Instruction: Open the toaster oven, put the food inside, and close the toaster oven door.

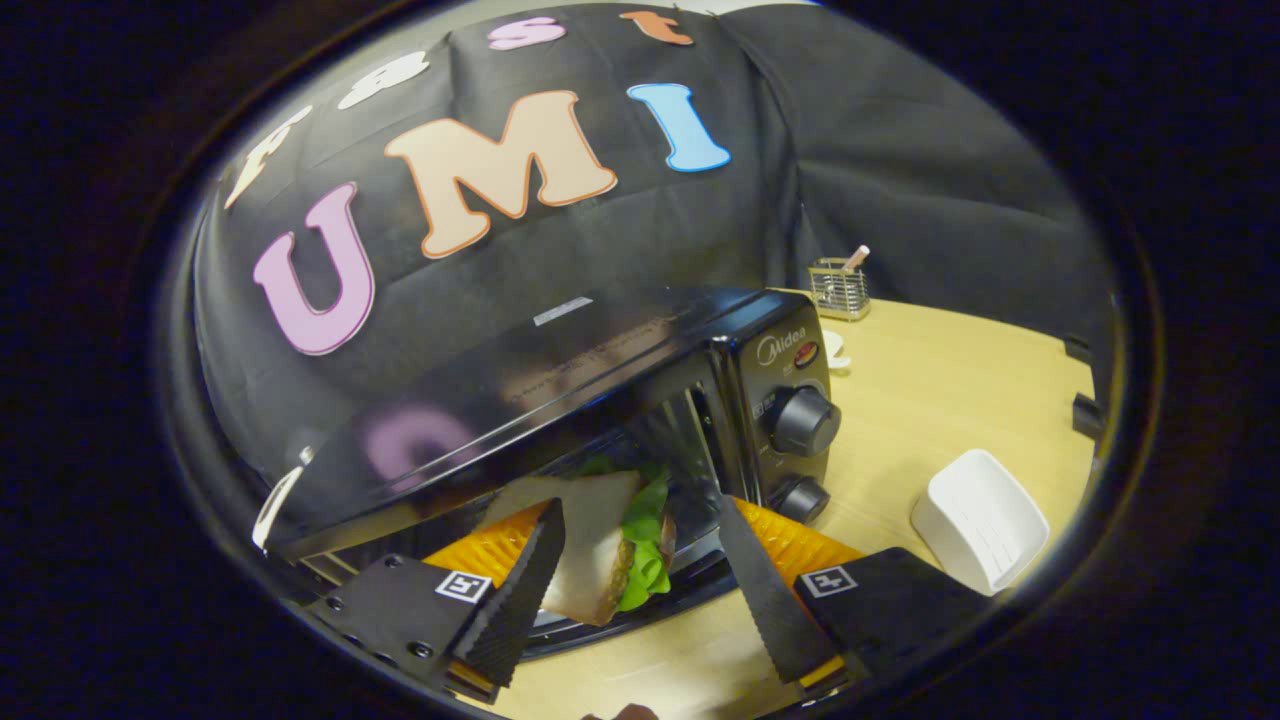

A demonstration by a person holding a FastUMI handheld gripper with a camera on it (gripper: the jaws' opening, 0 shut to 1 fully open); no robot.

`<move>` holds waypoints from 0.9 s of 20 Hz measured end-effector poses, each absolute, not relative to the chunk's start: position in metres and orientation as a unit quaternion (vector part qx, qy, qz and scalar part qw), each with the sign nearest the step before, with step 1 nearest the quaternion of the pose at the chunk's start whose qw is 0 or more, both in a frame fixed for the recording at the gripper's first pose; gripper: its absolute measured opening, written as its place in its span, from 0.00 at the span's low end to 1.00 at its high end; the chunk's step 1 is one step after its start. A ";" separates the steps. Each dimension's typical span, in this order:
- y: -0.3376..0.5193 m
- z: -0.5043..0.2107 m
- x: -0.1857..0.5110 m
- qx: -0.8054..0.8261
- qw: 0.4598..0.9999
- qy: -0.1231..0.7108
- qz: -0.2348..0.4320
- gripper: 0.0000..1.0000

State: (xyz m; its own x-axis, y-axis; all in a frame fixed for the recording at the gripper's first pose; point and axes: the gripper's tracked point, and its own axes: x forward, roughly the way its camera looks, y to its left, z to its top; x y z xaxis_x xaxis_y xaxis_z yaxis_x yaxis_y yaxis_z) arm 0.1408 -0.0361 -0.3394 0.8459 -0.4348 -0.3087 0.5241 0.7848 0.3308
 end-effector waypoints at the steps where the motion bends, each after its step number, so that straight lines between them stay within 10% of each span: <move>1: -0.036 -0.341 0.137 0.198 0.939 0.118 -0.254 0.96; 18: 0.040 -0.377 -0.030 0.005 0.939 0.330 -0.100 0.97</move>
State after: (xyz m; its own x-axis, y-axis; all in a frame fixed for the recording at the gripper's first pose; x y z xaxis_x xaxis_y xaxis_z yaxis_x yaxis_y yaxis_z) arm -0.0297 0.0396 -0.3772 0.7625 -0.1852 -0.6199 0.1919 0.9798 -0.0567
